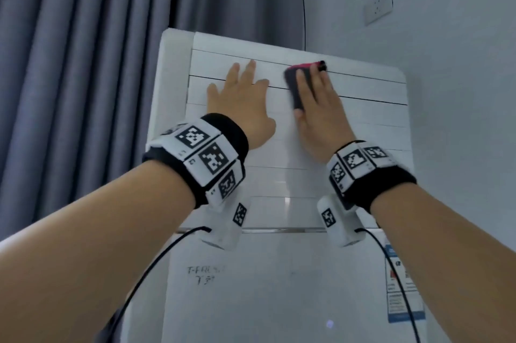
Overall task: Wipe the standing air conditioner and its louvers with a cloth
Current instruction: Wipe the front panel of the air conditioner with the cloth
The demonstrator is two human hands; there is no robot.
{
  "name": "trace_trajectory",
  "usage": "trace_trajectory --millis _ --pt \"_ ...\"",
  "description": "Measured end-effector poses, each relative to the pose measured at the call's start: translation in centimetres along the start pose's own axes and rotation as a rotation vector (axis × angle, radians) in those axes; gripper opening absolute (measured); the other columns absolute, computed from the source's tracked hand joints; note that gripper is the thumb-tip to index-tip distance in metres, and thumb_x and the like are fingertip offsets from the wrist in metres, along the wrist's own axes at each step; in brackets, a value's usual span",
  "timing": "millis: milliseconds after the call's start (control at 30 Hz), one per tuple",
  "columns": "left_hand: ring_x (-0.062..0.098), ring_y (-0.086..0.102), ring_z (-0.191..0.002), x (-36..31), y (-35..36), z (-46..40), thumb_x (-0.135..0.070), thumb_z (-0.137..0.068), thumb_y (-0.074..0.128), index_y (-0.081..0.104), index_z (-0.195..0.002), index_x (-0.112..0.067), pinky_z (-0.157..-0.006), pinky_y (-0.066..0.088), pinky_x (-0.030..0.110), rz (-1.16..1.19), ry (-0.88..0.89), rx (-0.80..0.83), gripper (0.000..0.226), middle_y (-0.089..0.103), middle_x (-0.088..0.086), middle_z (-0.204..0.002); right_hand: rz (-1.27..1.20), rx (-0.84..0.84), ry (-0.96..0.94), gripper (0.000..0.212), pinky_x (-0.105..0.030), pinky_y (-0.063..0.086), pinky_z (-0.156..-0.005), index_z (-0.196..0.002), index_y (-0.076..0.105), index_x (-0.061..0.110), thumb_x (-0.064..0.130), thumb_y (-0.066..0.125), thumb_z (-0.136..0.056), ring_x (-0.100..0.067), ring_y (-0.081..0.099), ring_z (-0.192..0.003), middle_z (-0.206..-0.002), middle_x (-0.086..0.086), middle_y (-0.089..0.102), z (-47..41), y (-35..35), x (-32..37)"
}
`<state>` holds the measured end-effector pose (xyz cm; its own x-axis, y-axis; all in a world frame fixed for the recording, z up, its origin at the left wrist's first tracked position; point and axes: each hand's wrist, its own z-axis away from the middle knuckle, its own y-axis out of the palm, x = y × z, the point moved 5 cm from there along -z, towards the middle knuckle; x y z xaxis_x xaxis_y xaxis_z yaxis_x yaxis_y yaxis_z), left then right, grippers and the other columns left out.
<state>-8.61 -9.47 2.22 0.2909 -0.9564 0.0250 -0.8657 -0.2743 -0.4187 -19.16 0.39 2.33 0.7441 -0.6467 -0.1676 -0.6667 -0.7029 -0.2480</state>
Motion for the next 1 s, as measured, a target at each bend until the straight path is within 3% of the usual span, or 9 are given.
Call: trace_trajectory --millis 133,367,467,733,1000 --pt "0.02 -0.005 -0.146 -3.3 1.8 -0.5 -0.034 -0.084 0.052 0.014 -0.147 -0.022 -0.114 0.01 0.052 0.019 0.023 -0.002 0.075 -0.004 -0.003 -0.159 -0.021 0.003 -0.038 0.063 -0.036 0.002 -0.115 -0.147 -0.002 0.018 0.02 0.034 -0.095 -0.023 -0.007 -0.144 -0.157 -0.008 -0.007 0.6 0.3 -2.1" --pt "0.021 -0.012 -0.145 -4.3 3.2 -0.2 -0.041 -0.086 0.052 0.009 -0.148 -0.026 -0.115 0.003 0.054 -0.025 0.006 0.037 0.077 -0.01 -0.004 -0.158 -0.019 -0.013 0.252 0.06 -0.044 0.01 -0.116 -0.146 0.005 0.007 0.015 0.036 -0.095 -0.032 -0.001 -0.143 -0.155 -0.017 -0.002 3.1 -1.6 -11.9" --pt "0.02 -0.01 -0.145 -4.2 3.0 -0.3 -0.04 -0.085 0.054 0.012 -0.148 -0.027 -0.115 0.004 0.053 -0.011 0.008 0.007 0.077 -0.007 -0.004 -0.159 -0.028 -0.017 0.257 0.061 -0.046 0.009 -0.116 -0.146 0.002 0.008 0.016 0.036 -0.096 -0.031 -0.004 -0.143 -0.156 -0.016 -0.004 2.6 -1.5 -11.4" --pt "0.016 -0.006 -0.146 -3.5 3.0 0.0 -0.045 -0.083 0.056 0.016 -0.147 -0.032 -0.116 0.005 0.048 0.006 0.027 -0.023 0.076 -0.002 -0.008 -0.159 -0.065 -0.006 -0.003 0.062 -0.042 0.003 -0.115 -0.147 -0.001 0.019 0.02 0.034 -0.095 -0.023 -0.008 -0.144 -0.157 -0.006 -0.009 0.5 -0.3 -6.3" --pt "0.015 -0.007 -0.146 -3.5 2.9 0.2 -0.046 -0.085 0.054 0.012 -0.148 -0.032 -0.116 0.005 0.047 -0.029 0.013 0.01 0.076 -0.005 -0.009 -0.158 -0.036 -0.02 0.232 0.062 -0.046 0.008 -0.116 -0.146 0.003 0.008 0.017 0.037 -0.095 -0.031 -0.003 -0.143 -0.156 -0.016 -0.003 2.4 -1.7 -12.2"
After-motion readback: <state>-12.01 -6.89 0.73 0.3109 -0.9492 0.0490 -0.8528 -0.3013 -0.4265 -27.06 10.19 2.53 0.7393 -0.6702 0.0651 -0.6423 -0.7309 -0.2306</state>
